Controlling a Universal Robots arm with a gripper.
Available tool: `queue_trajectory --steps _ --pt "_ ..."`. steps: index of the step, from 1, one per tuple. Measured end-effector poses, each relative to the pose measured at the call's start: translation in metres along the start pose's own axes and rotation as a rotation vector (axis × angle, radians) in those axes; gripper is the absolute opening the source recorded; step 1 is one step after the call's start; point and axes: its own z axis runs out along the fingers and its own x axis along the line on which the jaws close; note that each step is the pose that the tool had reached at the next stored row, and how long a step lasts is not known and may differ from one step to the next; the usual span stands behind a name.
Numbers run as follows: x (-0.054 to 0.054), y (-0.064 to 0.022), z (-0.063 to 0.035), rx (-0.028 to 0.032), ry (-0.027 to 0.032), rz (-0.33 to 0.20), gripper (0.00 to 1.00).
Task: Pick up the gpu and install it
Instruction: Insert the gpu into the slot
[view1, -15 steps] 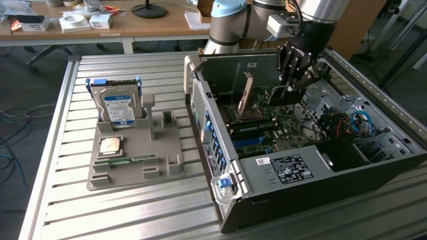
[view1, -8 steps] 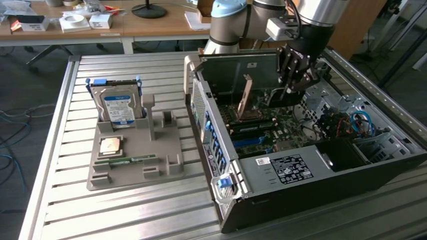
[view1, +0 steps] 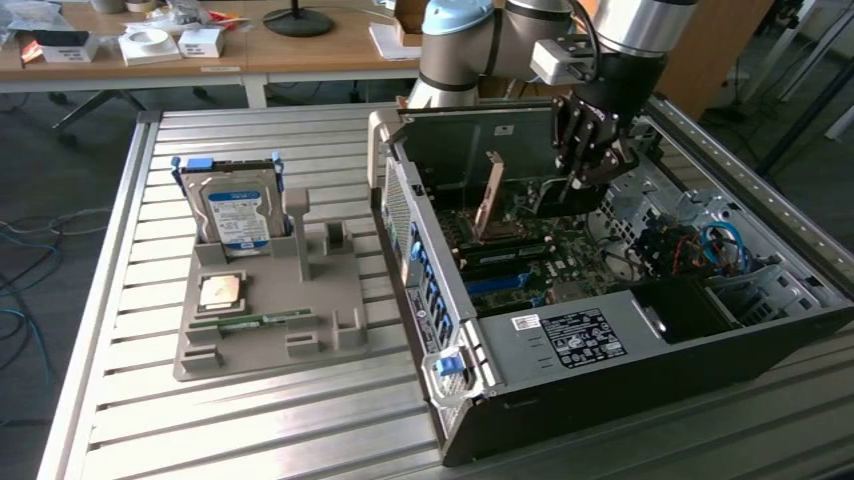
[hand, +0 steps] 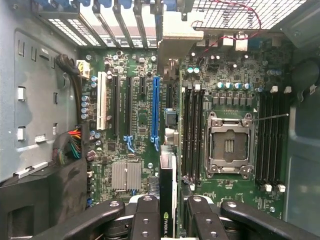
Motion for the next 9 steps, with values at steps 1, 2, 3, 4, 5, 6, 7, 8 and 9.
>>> queue_trajectory --steps 1,2,3,4,5,6,7,8,9 --pt "0.0000 0.0000 0.0000 0.0000 0.0000 0.000 0.26" --pt "0.0000 0.0000 0.0000 0.0000 -0.0004 0.000 0.26" --pt "0.0000 0.0000 0.0001 0.0001 -0.0018 0.000 0.26" --pt "0.0000 0.0001 0.0001 0.0001 -0.0035 0.000 0.26" --pt "0.0000 0.0001 0.0001 0.0002 -0.0046 0.000 0.26" --pt "0.0000 0.0000 0.0001 0.0002 -0.0053 0.000 0.26" --pt "0.0000 0.0000 0.0000 0.0000 -0.0064 0.000 0.26" --pt "0.0001 0.0000 0.0000 0.0002 -0.0088 0.000 0.26" --pt "0.0002 0.0000 0.0000 0.0002 -0.0107 0.000 0.26"
